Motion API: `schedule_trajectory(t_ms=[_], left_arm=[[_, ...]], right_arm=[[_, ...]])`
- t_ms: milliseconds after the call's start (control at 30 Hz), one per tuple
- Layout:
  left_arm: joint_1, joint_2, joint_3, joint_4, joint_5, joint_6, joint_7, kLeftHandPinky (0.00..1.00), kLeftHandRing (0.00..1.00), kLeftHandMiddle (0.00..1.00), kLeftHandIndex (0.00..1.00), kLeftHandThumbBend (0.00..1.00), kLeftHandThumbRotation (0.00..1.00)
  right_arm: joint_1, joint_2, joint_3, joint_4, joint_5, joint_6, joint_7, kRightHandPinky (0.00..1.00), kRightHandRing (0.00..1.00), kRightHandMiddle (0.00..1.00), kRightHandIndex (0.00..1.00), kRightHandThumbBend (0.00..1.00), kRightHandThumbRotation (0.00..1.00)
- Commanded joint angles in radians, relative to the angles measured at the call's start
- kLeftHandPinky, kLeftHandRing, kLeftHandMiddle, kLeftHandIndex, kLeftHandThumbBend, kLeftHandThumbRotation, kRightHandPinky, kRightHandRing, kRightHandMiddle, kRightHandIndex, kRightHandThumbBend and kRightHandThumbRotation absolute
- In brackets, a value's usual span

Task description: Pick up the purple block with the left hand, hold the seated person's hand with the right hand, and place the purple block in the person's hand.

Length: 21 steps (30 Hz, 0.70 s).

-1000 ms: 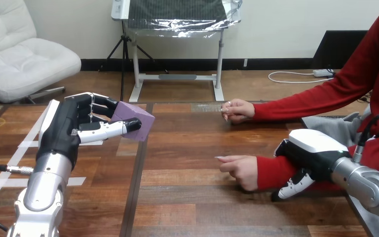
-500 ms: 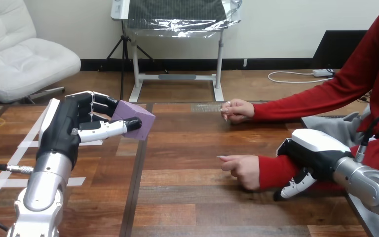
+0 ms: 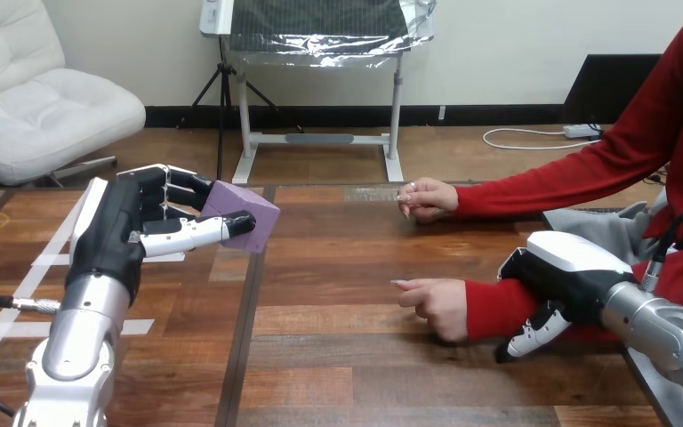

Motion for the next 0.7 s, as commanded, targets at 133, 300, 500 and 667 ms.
schedule_trajectory(t_ms=[133,300,500,667], left_arm=[[-0.068,-0.02,0.004,0.005,-0.002,0.003,0.016,0.36,0.39,0.41,0.42,0.52,0.0],[-0.082,-0.024,-0.006,0.031,0.002,-0.005,0.011,0.37,0.4,0.41,0.42,0.53,0.0],[-0.105,-0.025,-0.026,0.091,0.022,-0.067,0.008,0.37,0.4,0.41,0.43,0.54,0.0],[-0.131,-0.037,-0.035,0.156,0.03,-0.123,0.008,0.36,0.39,0.42,0.42,0.57,0.0]], right_arm=[[-0.038,-0.018,-0.052,-0.063,0.059,-0.009,0.017,0.28,0.31,0.35,0.34,0.85,0.14],[-0.033,-0.023,-0.063,-0.095,0.075,-0.009,0.027,0.29,0.31,0.35,0.34,0.86,0.13],[-0.026,-0.03,-0.073,-0.139,0.094,-0.002,0.041,0.28,0.3,0.35,0.34,0.86,0.14],[-0.019,-0.031,-0.086,-0.167,0.107,-0.006,0.049,0.28,0.3,0.34,0.33,0.86,0.15]])
